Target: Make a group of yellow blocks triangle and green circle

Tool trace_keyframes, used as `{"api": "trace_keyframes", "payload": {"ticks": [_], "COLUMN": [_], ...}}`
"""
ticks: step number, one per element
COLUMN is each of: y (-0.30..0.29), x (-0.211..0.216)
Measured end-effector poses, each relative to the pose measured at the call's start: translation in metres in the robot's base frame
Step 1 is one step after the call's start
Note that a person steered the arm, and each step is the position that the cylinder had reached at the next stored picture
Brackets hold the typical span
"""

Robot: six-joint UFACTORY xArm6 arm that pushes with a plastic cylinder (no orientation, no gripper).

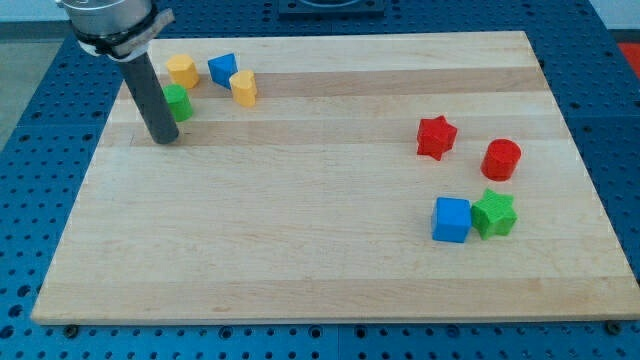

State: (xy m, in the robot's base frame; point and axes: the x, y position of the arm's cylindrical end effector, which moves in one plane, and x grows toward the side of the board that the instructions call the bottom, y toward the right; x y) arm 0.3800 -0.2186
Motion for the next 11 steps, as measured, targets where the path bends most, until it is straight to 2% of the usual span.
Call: {"api": "trace_keyframes", "payload": {"ticks": [1,2,3,4,5,6,8,11], "y": [0.001,0.001,0.001,0.028,0.118,0.172,0.147,0.076], "x": [-0.052,-0.07,-0.069,-0.025,-0.008,-0.013,-0.028,-0.121]}}
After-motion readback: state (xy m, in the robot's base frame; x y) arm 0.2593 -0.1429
